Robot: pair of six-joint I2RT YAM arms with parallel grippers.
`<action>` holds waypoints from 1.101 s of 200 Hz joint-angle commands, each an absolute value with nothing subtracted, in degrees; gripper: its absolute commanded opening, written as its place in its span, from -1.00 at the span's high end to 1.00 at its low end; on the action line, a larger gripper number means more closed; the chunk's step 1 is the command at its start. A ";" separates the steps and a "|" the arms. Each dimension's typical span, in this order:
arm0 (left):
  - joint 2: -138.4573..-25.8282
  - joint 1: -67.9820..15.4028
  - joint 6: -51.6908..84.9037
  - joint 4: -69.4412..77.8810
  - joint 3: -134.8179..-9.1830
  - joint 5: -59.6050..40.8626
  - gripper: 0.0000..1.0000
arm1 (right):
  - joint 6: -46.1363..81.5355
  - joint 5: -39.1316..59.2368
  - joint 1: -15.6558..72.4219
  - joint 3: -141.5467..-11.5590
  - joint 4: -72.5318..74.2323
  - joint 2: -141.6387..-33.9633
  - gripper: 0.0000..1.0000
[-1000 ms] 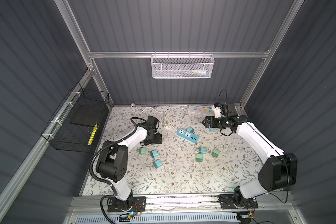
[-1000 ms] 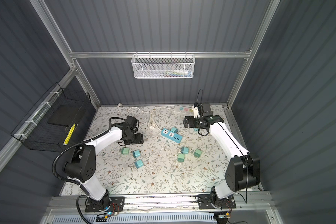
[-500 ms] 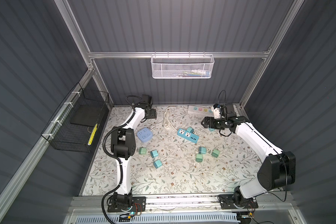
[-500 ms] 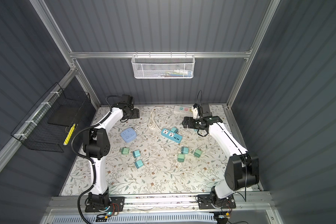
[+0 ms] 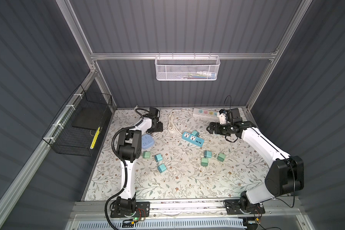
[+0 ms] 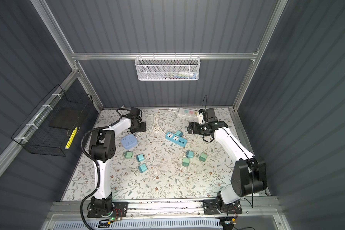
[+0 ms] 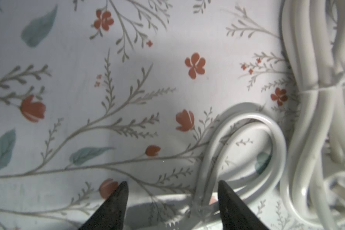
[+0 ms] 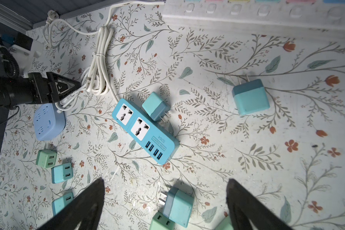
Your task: Insert the plug
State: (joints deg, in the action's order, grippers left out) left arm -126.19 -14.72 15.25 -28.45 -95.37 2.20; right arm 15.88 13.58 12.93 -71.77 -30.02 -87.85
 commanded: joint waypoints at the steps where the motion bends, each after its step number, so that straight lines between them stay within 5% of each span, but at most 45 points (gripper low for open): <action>1: -122.30 -18.77 21.05 -22.18 -87.28 2.77 -0.41 | 16.01 14.03 13.18 -71.54 -29.60 -87.22 -0.90; 43: -118.35 -26.49 35.79 -12.01 -74.33 5.62 -0.39 | 15.74 14.59 13.45 -72.51 -30.12 -87.13 -0.90; 91: -117.22 -30.32 41.00 -10.40 -74.71 8.67 -0.46 | 15.74 14.41 14.04 -72.79 -30.66 -86.18 -0.90; 147: -110.70 -28.83 27.96 -20.76 -84.36 7.83 -0.78 | 15.26 13.34 15.20 -73.08 -31.72 -84.65 -0.90; 220: -94.97 -31.19 18.71 -43.98 -71.44 2.15 -0.65 | 17.40 11.77 17.40 -72.09 -32.01 -85.50 -0.60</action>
State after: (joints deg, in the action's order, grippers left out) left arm -97.45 -29.06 23.03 -30.50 -76.75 6.02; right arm 15.68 11.97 17.17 -71.79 -30.87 -84.90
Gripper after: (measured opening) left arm 0.836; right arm 0.806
